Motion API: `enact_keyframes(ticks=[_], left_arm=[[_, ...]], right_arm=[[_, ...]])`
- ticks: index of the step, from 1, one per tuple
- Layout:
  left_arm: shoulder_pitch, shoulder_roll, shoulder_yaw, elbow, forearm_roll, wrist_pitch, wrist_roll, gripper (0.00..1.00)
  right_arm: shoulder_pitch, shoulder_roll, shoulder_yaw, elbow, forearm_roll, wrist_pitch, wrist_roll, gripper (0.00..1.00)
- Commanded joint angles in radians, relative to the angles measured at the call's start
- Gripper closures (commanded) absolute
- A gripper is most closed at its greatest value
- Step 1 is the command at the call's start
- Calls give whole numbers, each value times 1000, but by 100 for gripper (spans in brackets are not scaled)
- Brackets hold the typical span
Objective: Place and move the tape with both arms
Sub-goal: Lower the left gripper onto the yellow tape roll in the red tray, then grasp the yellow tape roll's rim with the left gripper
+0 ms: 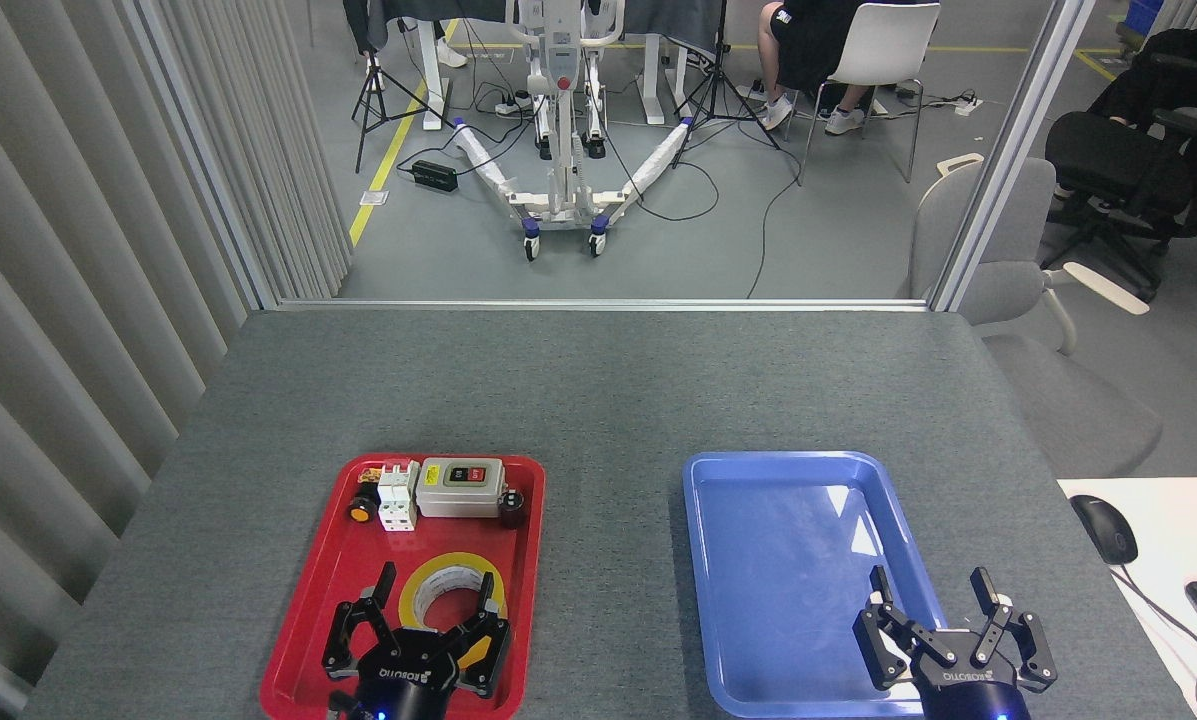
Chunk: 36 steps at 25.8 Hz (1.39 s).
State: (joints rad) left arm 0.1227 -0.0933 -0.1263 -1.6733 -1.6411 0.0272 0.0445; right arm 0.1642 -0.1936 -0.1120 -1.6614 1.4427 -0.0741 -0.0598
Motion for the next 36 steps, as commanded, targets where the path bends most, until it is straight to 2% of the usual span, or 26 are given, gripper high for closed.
enact_keyframes(ticks=[1,12,15,18,22,26,30,36], left_arm=[[0,0,2,0,1,-1,0,0],[-3,-2,20,4,12,-16,-35,0],[-43,-9,36,20,63,-18,-60,0],[-117,-2,51,69,109,-15,-193,0],[-202,1,54,130,119,-7,-452,0],[-261,7,54,182,118,-3,-624,0],[-328,40,56,279,110,2,-673,0],[-367,106,83,342,112,2,-709,0]], right_arm=[[1,2,0,0,1,0,-3,3],[11,-1,2,0,-1,-1,-6,1],[11,-3,2,0,-1,-1,-6,1],[11,-3,2,0,-1,-1,-6,1],[11,-4,2,0,-1,-3,-6,1],[8,-10,2,0,-2,-3,-6,1],[9,-10,2,0,-2,-3,-6,1],[5,-9,2,0,-2,0,-6,1]])
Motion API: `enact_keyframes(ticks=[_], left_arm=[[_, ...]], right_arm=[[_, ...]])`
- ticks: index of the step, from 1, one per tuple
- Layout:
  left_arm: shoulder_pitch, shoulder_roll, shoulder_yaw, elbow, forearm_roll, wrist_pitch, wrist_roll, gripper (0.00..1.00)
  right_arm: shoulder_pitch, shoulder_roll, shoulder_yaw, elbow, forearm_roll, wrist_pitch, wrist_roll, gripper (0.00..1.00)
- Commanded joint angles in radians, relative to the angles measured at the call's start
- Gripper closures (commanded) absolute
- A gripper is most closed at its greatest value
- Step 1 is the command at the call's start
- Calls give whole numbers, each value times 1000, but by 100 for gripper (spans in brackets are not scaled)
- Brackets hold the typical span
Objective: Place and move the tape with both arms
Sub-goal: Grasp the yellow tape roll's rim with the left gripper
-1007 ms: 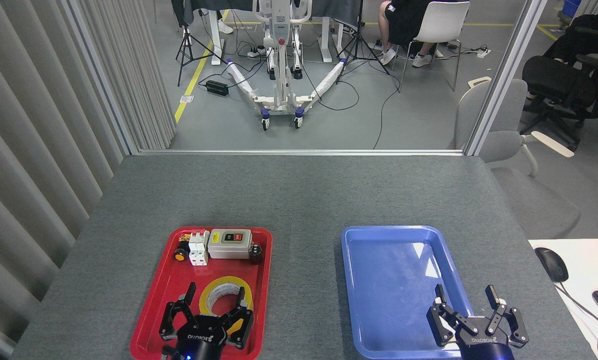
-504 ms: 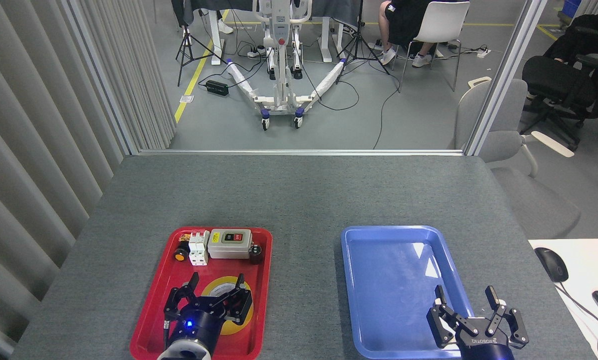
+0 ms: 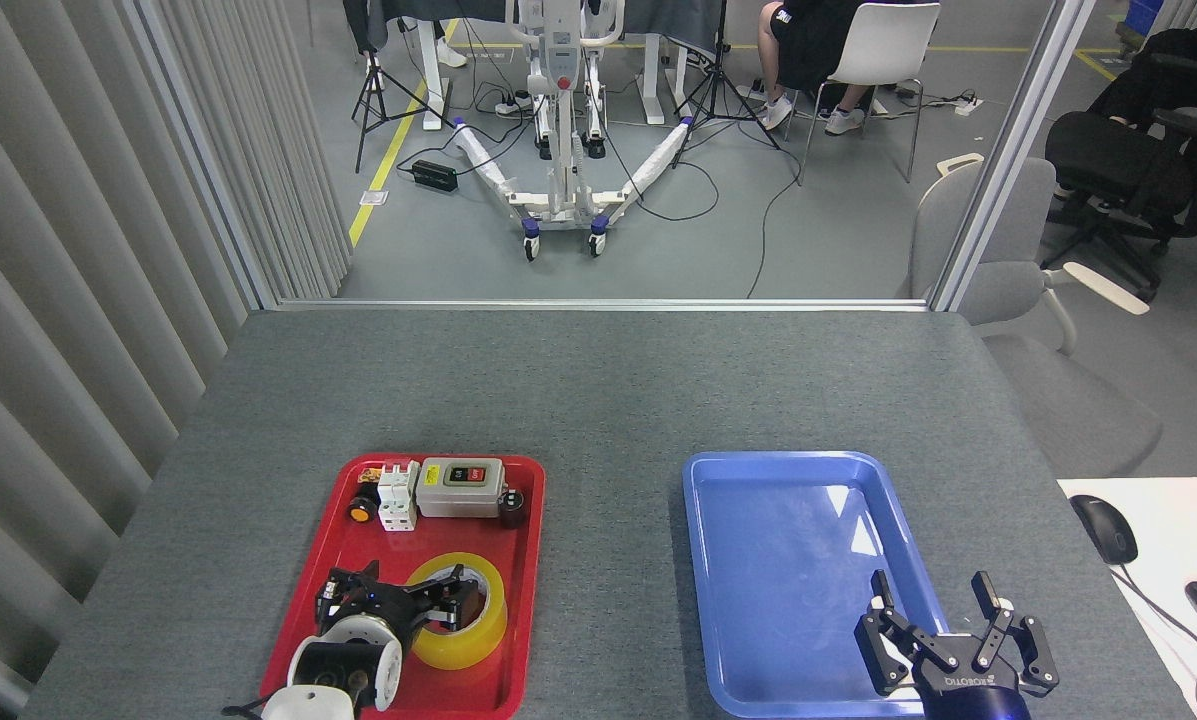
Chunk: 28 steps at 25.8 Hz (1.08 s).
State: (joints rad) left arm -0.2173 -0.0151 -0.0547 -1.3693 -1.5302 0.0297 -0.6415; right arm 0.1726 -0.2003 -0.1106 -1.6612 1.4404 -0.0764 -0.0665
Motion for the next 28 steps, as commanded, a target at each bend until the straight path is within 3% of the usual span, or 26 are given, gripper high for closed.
enact_keyframes(ticks=[1,12,18,25,28], left_arm=[[-30,32,15,50,2,-1,-24,0],[-56,66,16,102,7,-1,-33,0],[-76,63,15,102,8,-1,-173,0],[-80,63,12,95,10,-16,-239,0],[-90,61,12,82,30,-17,-334,0]], right_arm=[[-4,-2,0,0,0,3,1,1],[-4,-2,9,0,0,1,1,1],[-1,5,9,0,0,0,1,1],[-7,5,9,0,0,0,1,1],[-7,5,11,0,0,0,1,1]])
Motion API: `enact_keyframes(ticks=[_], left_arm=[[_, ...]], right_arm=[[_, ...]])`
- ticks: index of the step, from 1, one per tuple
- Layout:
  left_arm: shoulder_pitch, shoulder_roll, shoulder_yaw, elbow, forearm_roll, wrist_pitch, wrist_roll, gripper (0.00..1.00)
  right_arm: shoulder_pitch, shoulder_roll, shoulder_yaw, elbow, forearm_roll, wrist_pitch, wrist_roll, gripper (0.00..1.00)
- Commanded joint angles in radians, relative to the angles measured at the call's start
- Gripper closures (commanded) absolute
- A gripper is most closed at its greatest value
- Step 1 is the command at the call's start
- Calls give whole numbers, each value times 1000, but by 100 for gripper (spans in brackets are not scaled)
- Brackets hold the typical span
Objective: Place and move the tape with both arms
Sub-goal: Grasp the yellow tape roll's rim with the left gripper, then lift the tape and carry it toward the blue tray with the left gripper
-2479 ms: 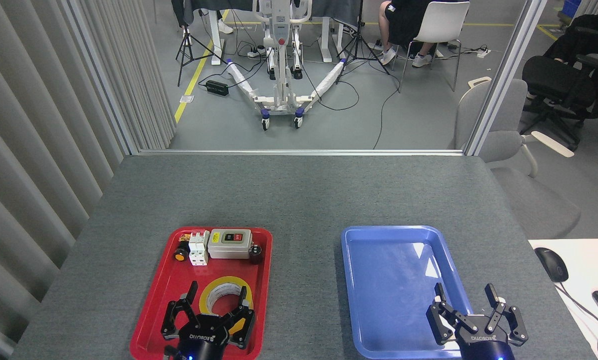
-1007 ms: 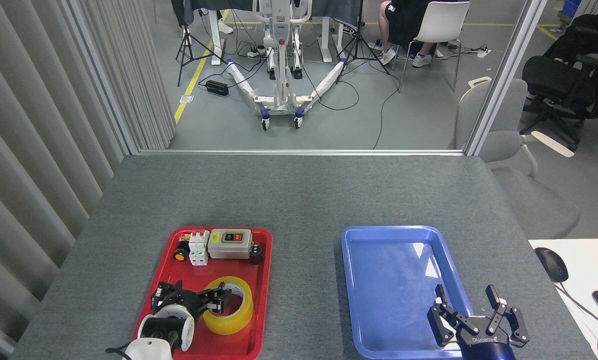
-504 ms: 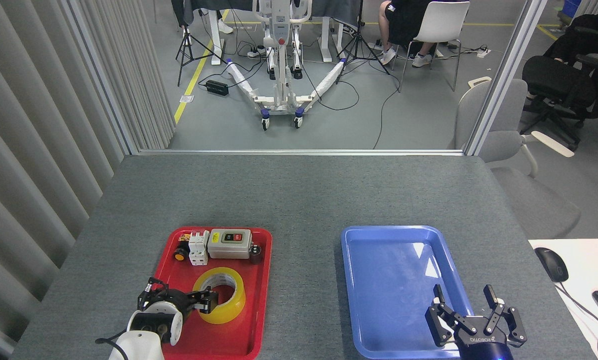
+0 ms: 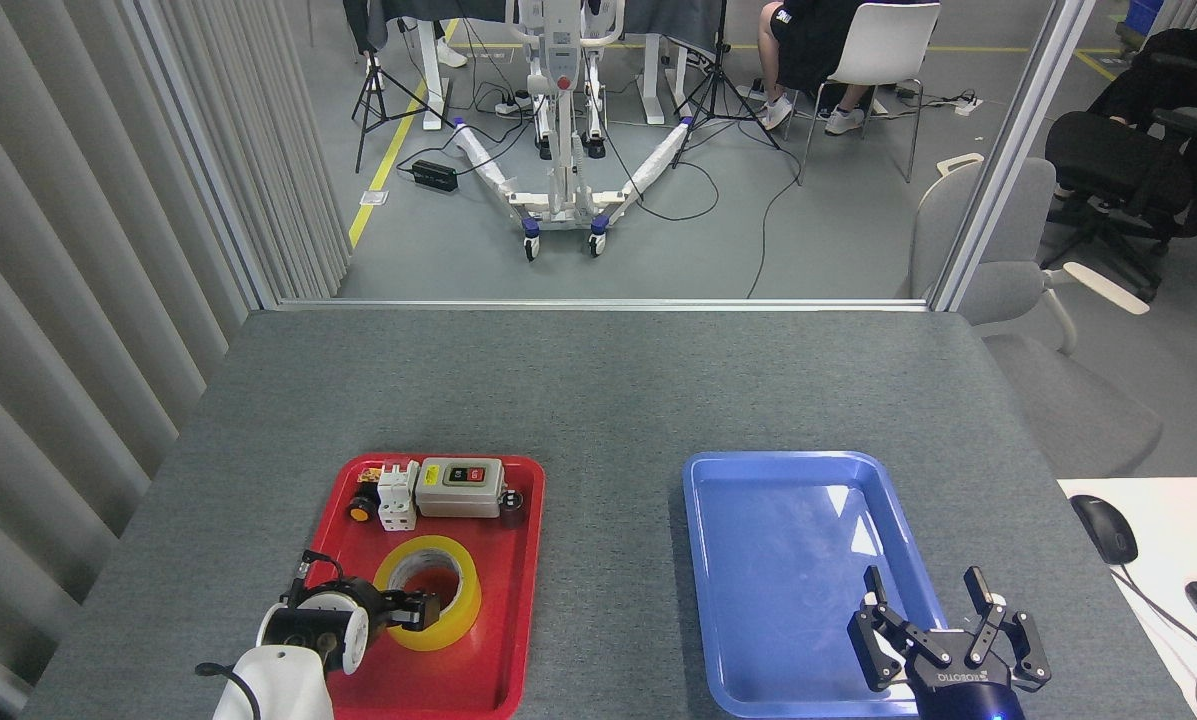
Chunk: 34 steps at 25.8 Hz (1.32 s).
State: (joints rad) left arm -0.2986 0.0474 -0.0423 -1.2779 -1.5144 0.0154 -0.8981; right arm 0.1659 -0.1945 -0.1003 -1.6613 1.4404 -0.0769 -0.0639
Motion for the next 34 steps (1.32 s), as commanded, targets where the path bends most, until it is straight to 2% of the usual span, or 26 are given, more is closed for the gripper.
enact_keyframes(ticks=[1,4,13,16,19,23,24,26,28,29,34], left_arm=[[-19,-4,-1,-6,17,-3,-119,0],[-28,-11,-1,0,20,0,-170,0],[-30,-12,-2,9,19,9,-168,0],[-30,-11,-2,12,17,6,-166,19],[-30,-11,-4,12,17,8,-154,53],[-30,-11,-5,19,10,12,-113,76],[-30,-9,-5,19,10,12,-113,81],[-30,-9,-5,17,11,11,-116,83],[-30,-9,-5,14,16,9,-119,97],[-30,-9,-5,11,19,5,-122,100],[-28,-7,-2,2,30,3,-125,100]], right_arm=[[0,1,1,0,0,-1,-2,1],[1,0,1,0,0,-1,-2,1],[0,-2,5,0,0,-1,-2,1],[1,-2,5,0,0,-1,-2,1],[1,0,5,0,0,-1,-2,1],[1,-2,5,0,0,-1,-2,1],[1,-2,5,0,0,-1,-2,1],[1,0,5,0,0,-1,-2,1],[1,-2,5,0,0,-1,-2,1],[1,-2,5,0,0,-1,-2,1],[1,-3,5,0,0,-1,-2,1]])
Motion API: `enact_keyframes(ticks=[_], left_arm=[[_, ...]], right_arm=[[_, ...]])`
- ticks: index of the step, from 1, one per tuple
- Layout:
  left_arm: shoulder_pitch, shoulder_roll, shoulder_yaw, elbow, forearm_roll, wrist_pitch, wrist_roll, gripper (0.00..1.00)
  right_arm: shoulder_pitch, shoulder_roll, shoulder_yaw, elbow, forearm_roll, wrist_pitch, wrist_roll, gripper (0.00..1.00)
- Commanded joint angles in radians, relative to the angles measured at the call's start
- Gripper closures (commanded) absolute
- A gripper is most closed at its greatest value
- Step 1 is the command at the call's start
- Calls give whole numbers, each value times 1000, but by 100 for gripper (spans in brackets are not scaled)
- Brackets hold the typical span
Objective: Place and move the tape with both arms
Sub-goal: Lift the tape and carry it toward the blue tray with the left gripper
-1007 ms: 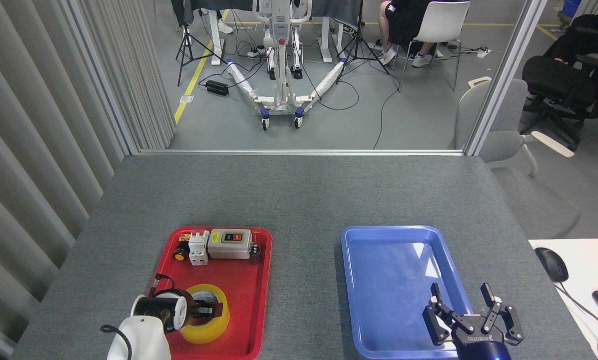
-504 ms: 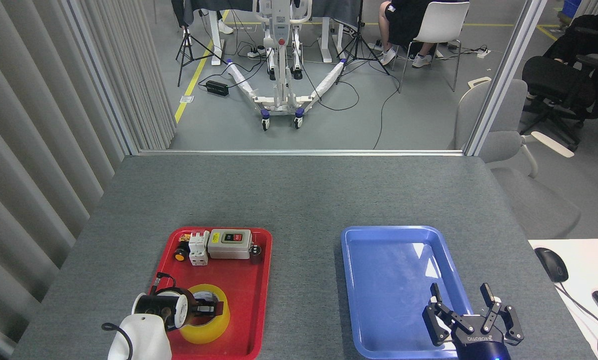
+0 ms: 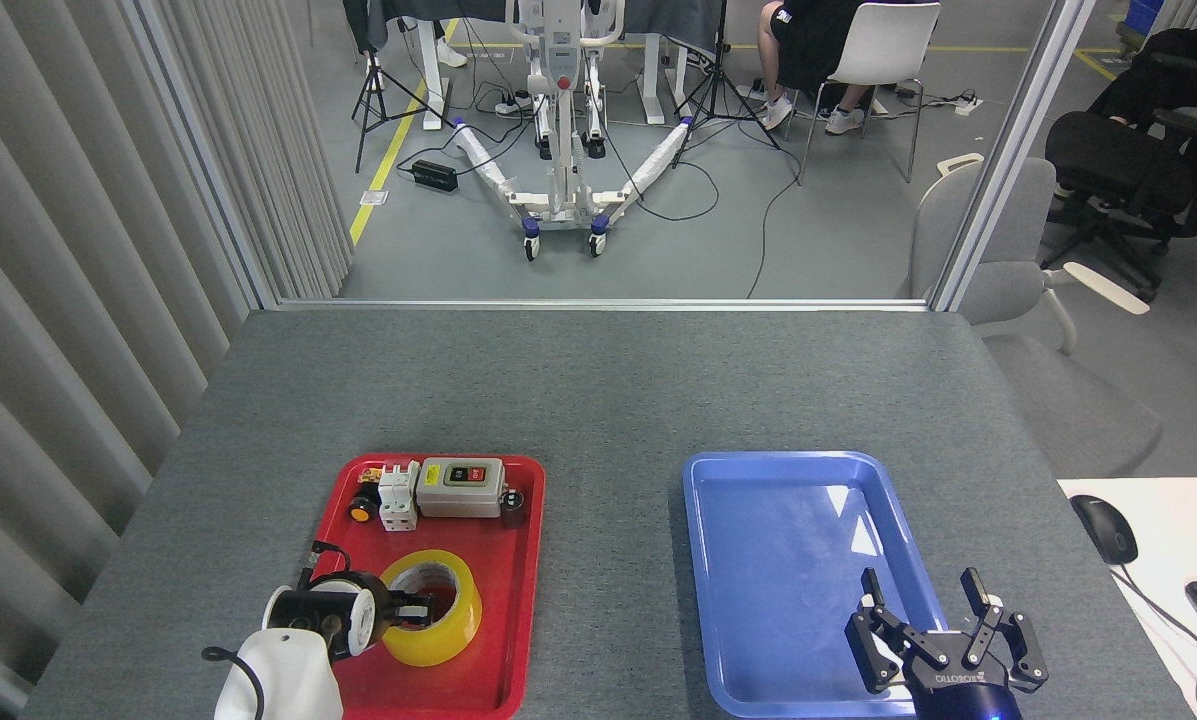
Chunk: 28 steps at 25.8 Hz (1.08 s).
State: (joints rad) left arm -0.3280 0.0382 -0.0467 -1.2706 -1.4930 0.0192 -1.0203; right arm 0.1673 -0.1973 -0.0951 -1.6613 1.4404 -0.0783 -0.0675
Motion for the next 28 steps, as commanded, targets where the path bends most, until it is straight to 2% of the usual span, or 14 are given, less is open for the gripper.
enact_keyframes(ticks=[1,9,12,14,19,22,25,28], left_arm=[[1,2,4,-13,33,2,-3,100],[67,-3,102,-220,560,2,-38,100],[80,-52,188,-283,841,-5,-87,100],[84,-61,202,-309,1031,-5,-129,100],[228,-77,173,-423,1384,-8,-195,100],[264,-77,61,-431,1447,-36,-245,100],[317,-92,-13,-431,1450,-114,-244,100],[326,-123,-97,-414,1436,-127,-199,100]], right_arm=[[1,1,0,0,0,0,2,1],[8,4,2,0,0,0,2,1],[9,4,2,0,0,0,2,1],[9,4,2,0,0,0,2,1],[8,2,1,0,0,0,2,1],[8,1,0,0,0,0,2,1],[6,-1,2,-5,0,2,2,1],[12,-14,11,-28,-6,-1,-2,1]])
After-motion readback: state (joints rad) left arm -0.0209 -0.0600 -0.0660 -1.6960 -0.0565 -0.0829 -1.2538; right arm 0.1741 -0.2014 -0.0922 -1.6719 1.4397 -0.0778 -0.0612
